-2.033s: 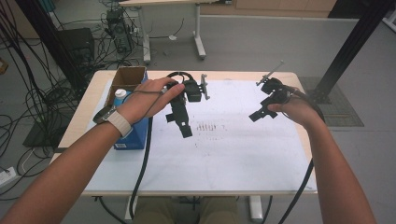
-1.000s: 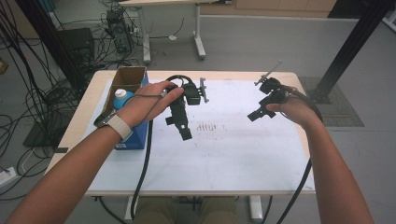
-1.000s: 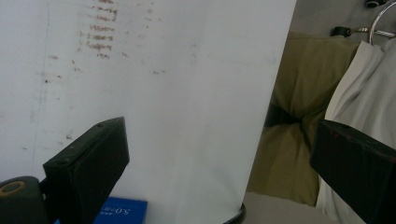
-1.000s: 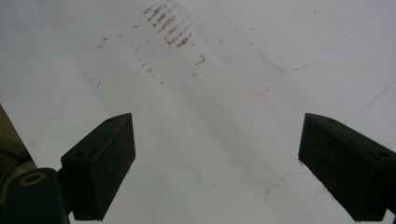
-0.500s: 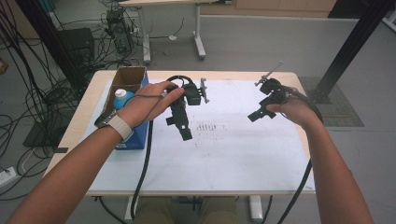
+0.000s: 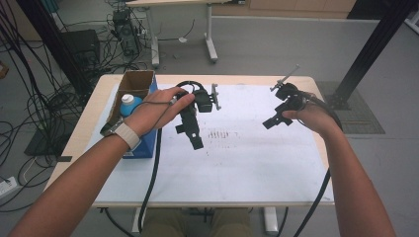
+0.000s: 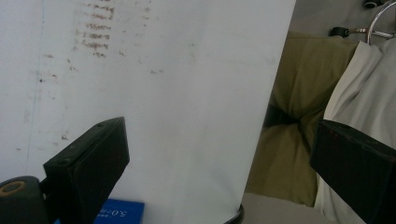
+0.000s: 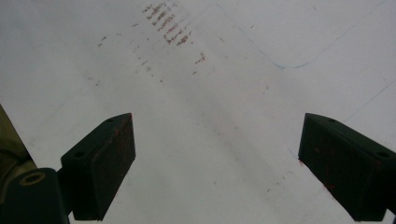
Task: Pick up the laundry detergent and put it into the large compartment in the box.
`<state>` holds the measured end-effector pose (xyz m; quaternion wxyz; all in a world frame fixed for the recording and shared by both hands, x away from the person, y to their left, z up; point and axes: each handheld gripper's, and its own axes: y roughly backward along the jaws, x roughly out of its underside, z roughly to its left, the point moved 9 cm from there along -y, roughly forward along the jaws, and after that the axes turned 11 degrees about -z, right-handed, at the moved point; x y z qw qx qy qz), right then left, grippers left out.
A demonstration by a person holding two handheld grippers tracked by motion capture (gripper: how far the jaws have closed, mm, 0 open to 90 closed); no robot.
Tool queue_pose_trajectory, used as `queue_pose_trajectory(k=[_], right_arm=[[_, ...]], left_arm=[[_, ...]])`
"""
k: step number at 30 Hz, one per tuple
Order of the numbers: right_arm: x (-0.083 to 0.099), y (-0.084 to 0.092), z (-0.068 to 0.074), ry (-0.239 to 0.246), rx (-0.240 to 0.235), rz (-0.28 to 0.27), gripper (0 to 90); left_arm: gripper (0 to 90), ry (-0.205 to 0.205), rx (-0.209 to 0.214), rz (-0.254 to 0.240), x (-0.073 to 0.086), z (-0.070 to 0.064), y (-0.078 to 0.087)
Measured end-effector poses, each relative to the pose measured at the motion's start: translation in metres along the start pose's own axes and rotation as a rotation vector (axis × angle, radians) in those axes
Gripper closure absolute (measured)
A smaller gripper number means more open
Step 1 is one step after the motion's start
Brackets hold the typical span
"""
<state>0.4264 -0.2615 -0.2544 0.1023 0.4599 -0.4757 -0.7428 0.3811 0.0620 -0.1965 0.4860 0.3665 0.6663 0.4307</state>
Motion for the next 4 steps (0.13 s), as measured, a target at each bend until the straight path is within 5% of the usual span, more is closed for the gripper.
queue_pose_trajectory(k=[4], right_arm=[[0.0008, -0.0010, -0.0002, 0.001, -0.003, 0.000, 10.9]], left_arm=[[5.1, 0.003, 0.000, -0.005, 0.0001, 0.0002, 0.0000]])
